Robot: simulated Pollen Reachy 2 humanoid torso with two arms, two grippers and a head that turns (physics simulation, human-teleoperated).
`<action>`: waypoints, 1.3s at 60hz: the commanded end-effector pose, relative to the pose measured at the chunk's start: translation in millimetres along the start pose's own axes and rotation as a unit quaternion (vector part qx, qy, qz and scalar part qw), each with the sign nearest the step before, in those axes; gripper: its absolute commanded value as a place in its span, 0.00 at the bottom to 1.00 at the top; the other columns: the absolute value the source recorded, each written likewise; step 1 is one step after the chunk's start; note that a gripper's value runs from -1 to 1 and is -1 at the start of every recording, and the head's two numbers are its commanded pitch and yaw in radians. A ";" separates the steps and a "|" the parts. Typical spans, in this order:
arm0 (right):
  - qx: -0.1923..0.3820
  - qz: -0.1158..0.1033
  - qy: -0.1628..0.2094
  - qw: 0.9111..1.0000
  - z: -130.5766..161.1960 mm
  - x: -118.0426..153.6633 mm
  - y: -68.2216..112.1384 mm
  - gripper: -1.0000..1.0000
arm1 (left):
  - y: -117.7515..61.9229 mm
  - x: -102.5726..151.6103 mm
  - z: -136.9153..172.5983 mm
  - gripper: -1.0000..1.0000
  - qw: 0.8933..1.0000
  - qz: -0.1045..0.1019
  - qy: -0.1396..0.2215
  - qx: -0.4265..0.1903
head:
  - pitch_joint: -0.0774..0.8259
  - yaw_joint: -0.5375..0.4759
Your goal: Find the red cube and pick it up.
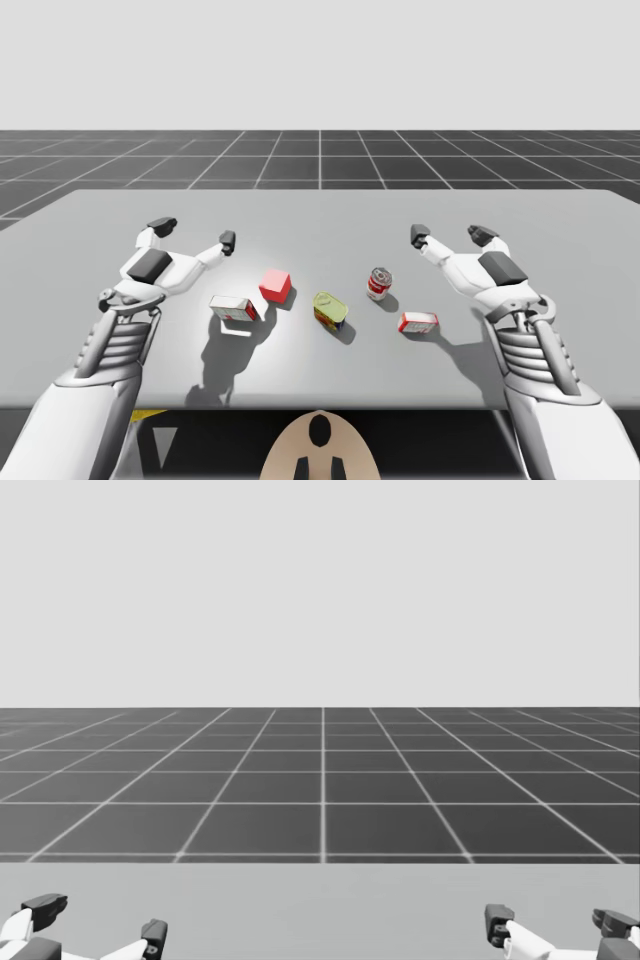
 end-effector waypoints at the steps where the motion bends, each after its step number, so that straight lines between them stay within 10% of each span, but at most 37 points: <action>1: 0.003 -0.008 0.006 1.000 2.6 -0.5 1.1 0.00 | -0.7 -0.4 0.1 0.00 1.000 -0.004 0.001 0.001 | 0.09 0.54; 60: 0.003 0.008 0.020 1.000 -0.4 -3.9 1.1 0.00 | -9.0 4.9 5.4 0.00 1.000 -0.011 0.001 -0.016 | 0.77 0.71; 78: -0.005 0.009 0.021 1.000 -0.1 -6.7 1.4 0.00 | -38.3 38.7 31.2 0.00 0.990 0.057 0.104 -0.070 | 0.77 0.72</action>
